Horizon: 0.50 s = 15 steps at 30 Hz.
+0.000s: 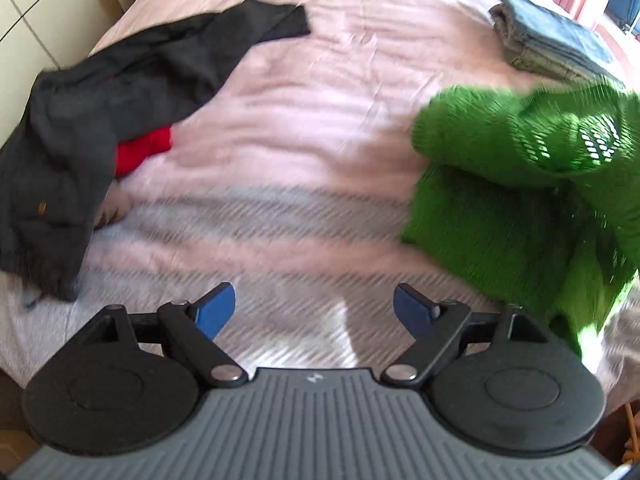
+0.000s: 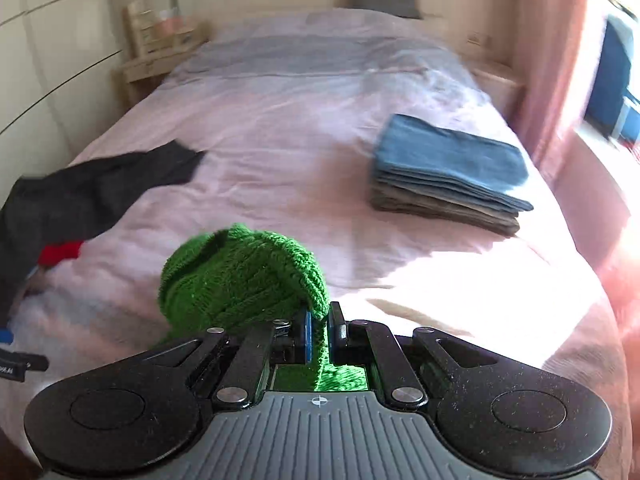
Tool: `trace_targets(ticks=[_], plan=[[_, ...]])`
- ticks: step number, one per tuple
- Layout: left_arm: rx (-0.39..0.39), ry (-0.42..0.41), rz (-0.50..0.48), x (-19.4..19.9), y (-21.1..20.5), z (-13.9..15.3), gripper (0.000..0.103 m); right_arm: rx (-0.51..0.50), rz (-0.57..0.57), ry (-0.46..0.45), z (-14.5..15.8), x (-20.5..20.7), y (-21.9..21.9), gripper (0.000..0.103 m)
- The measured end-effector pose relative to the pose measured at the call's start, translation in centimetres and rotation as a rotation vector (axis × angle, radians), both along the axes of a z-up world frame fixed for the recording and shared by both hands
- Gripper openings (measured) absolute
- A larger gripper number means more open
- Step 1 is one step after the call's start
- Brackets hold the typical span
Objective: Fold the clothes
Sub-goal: 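Grasp the vest hem with the right gripper and lift it up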
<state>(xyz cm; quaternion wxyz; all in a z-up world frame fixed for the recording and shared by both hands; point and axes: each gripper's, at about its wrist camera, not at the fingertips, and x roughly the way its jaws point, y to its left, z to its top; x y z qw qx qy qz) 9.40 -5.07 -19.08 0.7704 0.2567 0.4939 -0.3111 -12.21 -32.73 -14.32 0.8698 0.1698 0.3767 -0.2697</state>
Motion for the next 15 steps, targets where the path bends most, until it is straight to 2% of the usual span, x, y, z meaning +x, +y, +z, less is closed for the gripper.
trace_targets(ticks=[2,4,8,9,10,11,12,13,15], plan=[[-0.012,-0.008,-0.014,-0.2,-1.9,0.4,0.084,-0.007,-0.083,-0.021,0.2,-1.8,-2.9,0.006],[-0.024,-0.015,-0.034,-0.6,-3.8,0.6,0.084,-0.073,-0.174,-0.031,1.2,-3.6,-6.0,0.005],[-0.041,-0.013,-0.072,-1.2,-7.8,0.3,0.084,-0.288,-0.387,-0.109,3.5,-7.6,-11.0,0.005],[-0.044,-0.014,-0.087,-1.2,-8.7,0.1,0.084,-0.299,-0.436,-0.124,3.8,-8.6,-12.3,0.006],[-0.047,-0.014,-0.103,-1.2,-9.6,-0.1,0.084,-0.296,-0.479,-0.132,4.0,-9.6,-13.5,0.021],[-0.045,-0.016,-0.122,-1.2,-10.5,-0.5,0.085,-0.251,-0.501,-0.112,3.5,-10.3,-14.3,0.041],[-0.039,-0.016,-0.141,-1.1,-11.3,-0.9,0.085,-0.205,-0.522,-0.091,3.1,-11.1,-15.2,0.087],[-0.029,-0.017,-0.163,-0.9,-12.0,-1.5,0.085,-0.155,-0.538,-0.082,2.5,-11.9,-15.8,0.095],[-0.002,-0.009,-0.197,-0.3,-13.1,-3.1,0.085,0.017,-0.538,-0.108,-0.1,-13.8,-15.1,0.095]])
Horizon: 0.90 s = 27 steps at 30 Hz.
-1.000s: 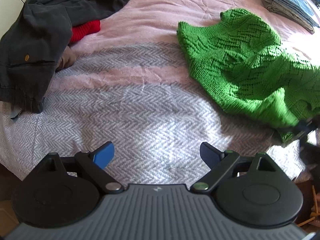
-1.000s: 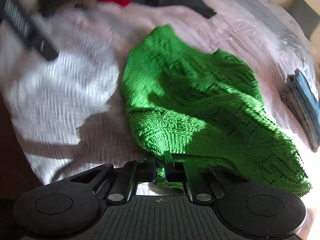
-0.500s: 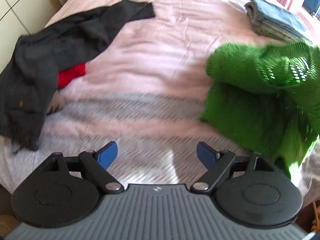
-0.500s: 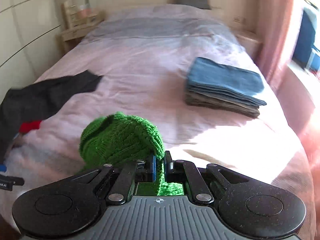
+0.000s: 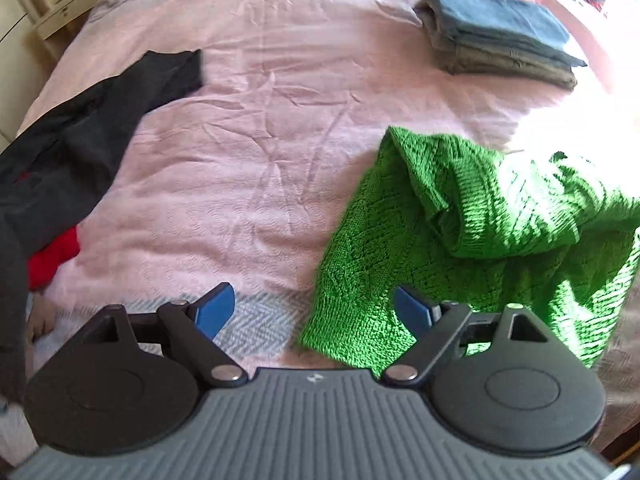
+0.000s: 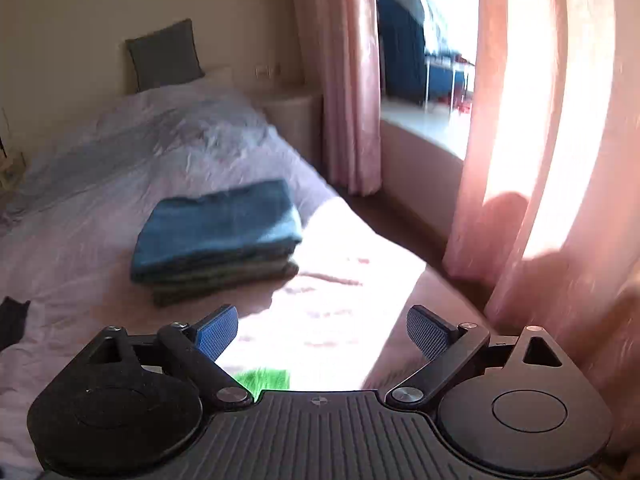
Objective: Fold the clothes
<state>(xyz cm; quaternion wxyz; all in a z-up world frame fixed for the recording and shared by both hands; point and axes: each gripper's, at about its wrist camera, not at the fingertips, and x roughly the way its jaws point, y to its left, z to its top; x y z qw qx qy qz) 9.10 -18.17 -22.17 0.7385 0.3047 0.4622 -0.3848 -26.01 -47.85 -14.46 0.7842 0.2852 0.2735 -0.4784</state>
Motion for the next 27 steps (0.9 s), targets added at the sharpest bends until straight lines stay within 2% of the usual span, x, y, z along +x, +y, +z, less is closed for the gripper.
trace_targets(ticks=[2,5,6,7,10,13,17,18,19,20,21,22,24,27], plan=[[0.024,0.022,-0.025,0.9,-0.9,-1.7,0.083,0.208,-0.014,-0.065,-3.7,-1.5,1.2,0.095],[0.056,0.056,-0.064,2.3,-1.8,-4.6,0.08,0.493,-0.096,-0.157,-9.9,-4.0,4.5,0.093],[0.064,0.073,-0.075,2.7,-2.1,-5.6,0.078,0.564,-0.127,-0.189,-11.8,-4.3,6.1,0.087],[0.072,0.09,-0.085,3.2,-2.4,-6.7,0.076,0.632,-0.156,-0.22,-13.5,-4.6,7.6,0.085],[0.078,0.131,-0.119,4.5,-2.9,-9.3,0.075,0.763,-0.218,-0.301,-16.9,-4.1,11.7,0.084],[0.061,0.186,-0.148,5.5,-3.3,-11.4,0.075,0.804,-0.252,-0.375,-19.1,-3.4,14.5,0.083],[0.019,0.276,-0.137,6.4,-3.3,-13.7,0.075,0.785,-0.263,-0.444,-21.1,-2.3,16.5,0.082],[-0.004,0.299,-0.147,6.5,-3.1,-13.7,0.066,0.786,-0.265,-0.461,-21.3,-2.1,16.9,0.074],[-0.028,0.323,-0.158,6.5,-2.8,-13.6,0.057,0.802,-0.259,-0.482,-21.5,-1.8,17.1,0.043],[-0.052,0.347,-0.169,6.5,-2.6,-13.4,0.027,0.838,-0.256,-0.514,-21.9,-1.6,17.5,0.029],[-0.076,0.403,-0.169,6.6,-2.3,-13.2,0.011,0.854,-0.268,-0.527,-21.9,-1.6,17.8,0.021],[-0.094,0.441,-0.153,6.7,-2.0,-12.8,0.011,0.846,-0.275,-0.529,-21.5,-1.8,17.9,0.013],[-0.135,0.45,-0.15,7.0,-1.4,-11.3,0.009,0.81,-0.269,-0.523,-19.8,-2.1,17.8,0.011],[-0.249,0.494,-0.133,8.2,0.2,-7.6,0.008,0.691,-0.187,-0.533,-13.9,-2.7,16.1,0.009]])
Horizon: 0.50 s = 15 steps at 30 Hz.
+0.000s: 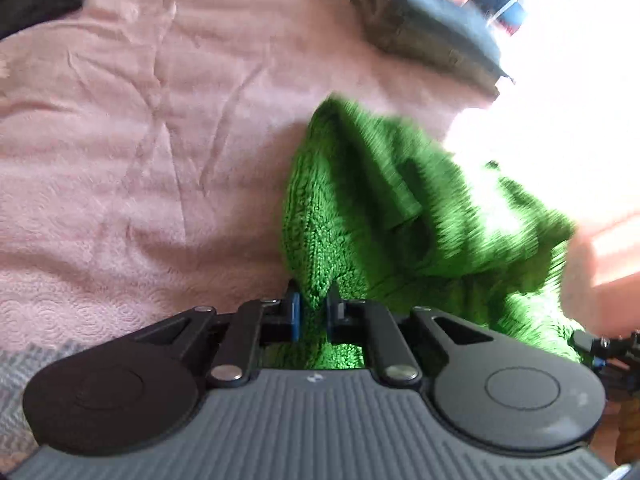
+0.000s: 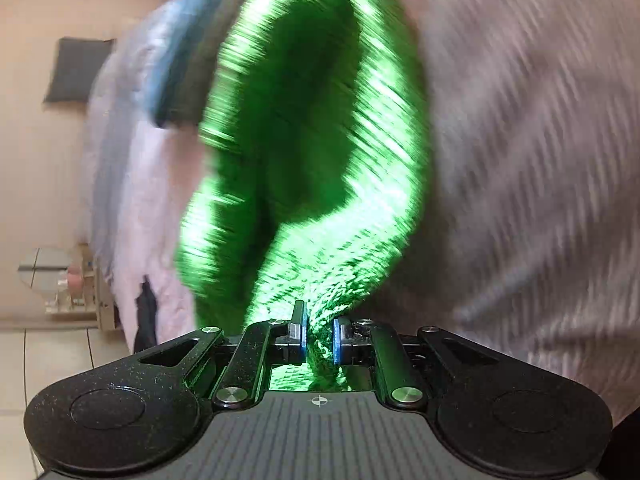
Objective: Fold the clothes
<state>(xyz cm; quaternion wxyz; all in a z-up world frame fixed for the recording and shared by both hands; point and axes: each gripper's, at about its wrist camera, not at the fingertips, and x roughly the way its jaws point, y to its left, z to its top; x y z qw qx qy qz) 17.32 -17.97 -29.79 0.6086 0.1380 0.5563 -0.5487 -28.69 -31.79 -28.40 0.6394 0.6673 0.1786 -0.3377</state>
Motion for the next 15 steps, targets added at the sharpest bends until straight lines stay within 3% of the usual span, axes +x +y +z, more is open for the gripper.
trace_targets(ticks=[2,6,12,15], plan=[[-0.084,0.039,0.032,1.0,1.2,3.6,0.007,-0.101,0.037,-0.007,4.9,0.0,-1.5,0.009],[-0.286,-0.035,0.077,2.9,3.1,14.1,0.005,-0.325,0.104,-0.045,15.1,1.5,-4.6,0.008],[-0.566,-0.23,0.179,7.8,4.3,28.7,0.005,-0.598,0.229,-0.232,27.3,7.4,-8.7,0.008],[-0.615,-0.38,0.231,9.3,4.2,33.8,0.004,-0.67,0.271,-0.309,31.5,13.8,-11.0,0.008]])
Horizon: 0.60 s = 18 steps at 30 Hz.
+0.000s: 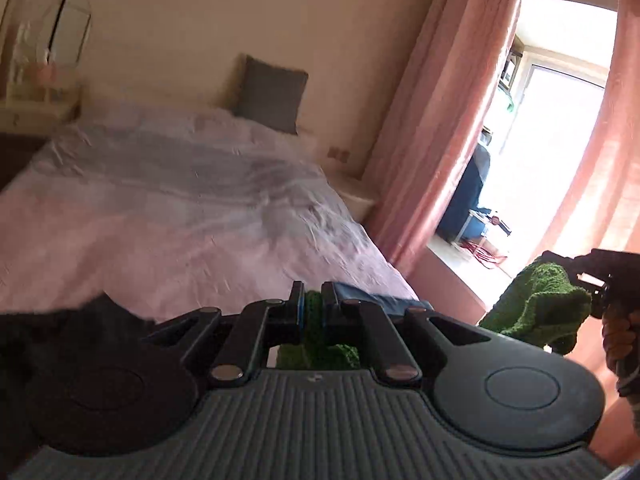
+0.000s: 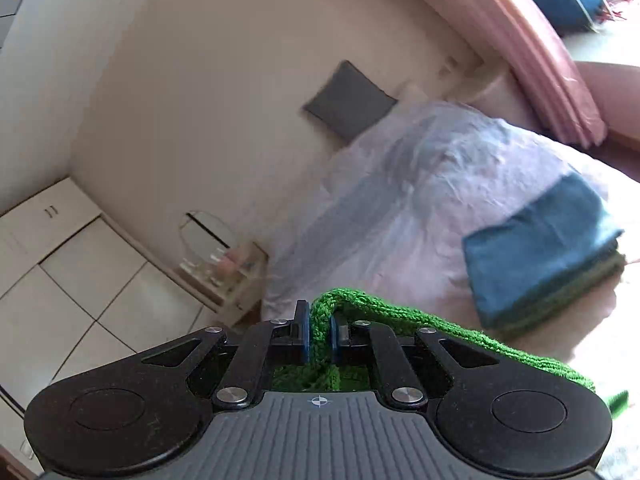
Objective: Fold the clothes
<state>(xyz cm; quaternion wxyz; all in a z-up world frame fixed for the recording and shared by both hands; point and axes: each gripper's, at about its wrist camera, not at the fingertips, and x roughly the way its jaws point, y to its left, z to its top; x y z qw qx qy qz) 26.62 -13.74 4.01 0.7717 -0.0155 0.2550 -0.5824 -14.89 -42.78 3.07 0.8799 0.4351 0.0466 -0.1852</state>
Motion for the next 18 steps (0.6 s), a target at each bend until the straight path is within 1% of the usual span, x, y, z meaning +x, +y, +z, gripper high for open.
trace_targets(ticks=[2,4,6,7,9,10,12,13,14,15,16,18], plan=[[-0.038,-0.03,0.047,0.9,-0.2,3.0,0.003,-0.022,0.021,-0.037,2.6,4.1,-1.5,0.008],[-0.091,-0.095,0.099,0.7,0.0,5.9,0.0,-0.048,0.034,-0.079,5.0,6.8,-2.5,0.008],[-0.174,-0.159,0.14,-0.3,1.6,9.0,0.0,-0.056,0.052,-0.116,7.0,8.4,-3.3,0.008],[-0.198,-0.175,0.157,-0.9,2.3,10.2,0.0,-0.058,0.064,-0.131,7.9,9.0,-3.7,0.008],[-0.228,-0.197,0.189,-2.3,3.9,11.9,0.0,-0.041,0.112,-0.142,8.5,9.1,-3.5,0.008],[-0.221,-0.197,0.203,-3.0,4.4,11.9,0.0,-0.035,0.138,-0.14,8.8,9.2,-3.4,0.008],[-0.174,-0.168,0.221,-4.8,5.5,10.3,0.0,-0.018,0.188,-0.063,7.5,8.8,-3.1,0.008],[-0.15,-0.152,0.23,-5.7,6.1,9.4,0.0,0.008,0.189,-0.006,6.0,8.3,-2.8,0.008],[-0.107,-0.119,0.237,-6.4,6.5,7.6,0.0,0.036,0.191,0.061,4.0,7.5,-2.7,0.008],[-0.062,-0.084,0.243,-7.2,6.8,5.7,0.001,0.079,0.186,0.114,1.2,6.1,-2.7,0.008],[0.0,-0.034,0.255,-7.9,7.1,2.9,0.005,0.123,0.18,0.167,-1.5,4.7,-2.7,0.008],[0.141,0.074,0.28,-9.1,7.2,-3.0,0.017,0.217,0.145,0.282,-7.0,1.6,-2.7,0.008]])
